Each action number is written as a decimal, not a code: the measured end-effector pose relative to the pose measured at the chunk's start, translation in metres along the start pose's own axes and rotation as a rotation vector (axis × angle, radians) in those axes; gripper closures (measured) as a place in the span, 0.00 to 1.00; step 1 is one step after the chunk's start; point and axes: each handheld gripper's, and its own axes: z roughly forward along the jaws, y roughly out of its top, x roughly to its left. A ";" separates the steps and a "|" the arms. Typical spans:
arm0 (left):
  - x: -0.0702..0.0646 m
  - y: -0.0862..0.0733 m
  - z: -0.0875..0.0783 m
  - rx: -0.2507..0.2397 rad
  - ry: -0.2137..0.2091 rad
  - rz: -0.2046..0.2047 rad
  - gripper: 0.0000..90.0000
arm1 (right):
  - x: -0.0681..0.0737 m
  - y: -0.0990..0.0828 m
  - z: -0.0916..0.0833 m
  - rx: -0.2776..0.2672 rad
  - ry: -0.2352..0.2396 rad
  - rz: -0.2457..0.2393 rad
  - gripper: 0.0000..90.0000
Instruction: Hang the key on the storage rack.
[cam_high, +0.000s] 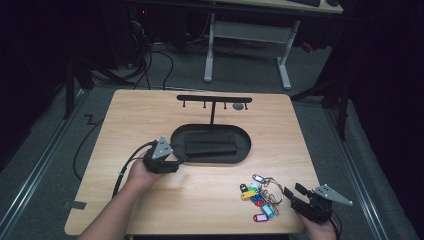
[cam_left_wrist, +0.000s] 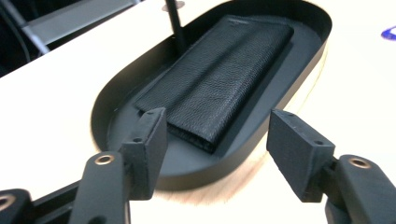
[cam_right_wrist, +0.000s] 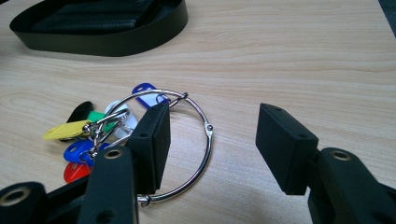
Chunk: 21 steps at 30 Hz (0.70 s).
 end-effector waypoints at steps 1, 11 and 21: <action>-0.003 -0.002 -0.006 -0.004 0.018 -0.012 0.42 | 0.000 0.000 0.000 -0.002 0.001 0.000 0.51; -0.033 -0.028 -0.048 -0.013 0.101 -0.121 0.34 | -0.001 0.005 -0.003 -0.001 -0.006 -0.037 0.54; -0.054 -0.067 -0.083 0.020 0.094 -0.193 0.29 | -0.001 0.003 -0.002 0.013 -0.020 -0.057 0.53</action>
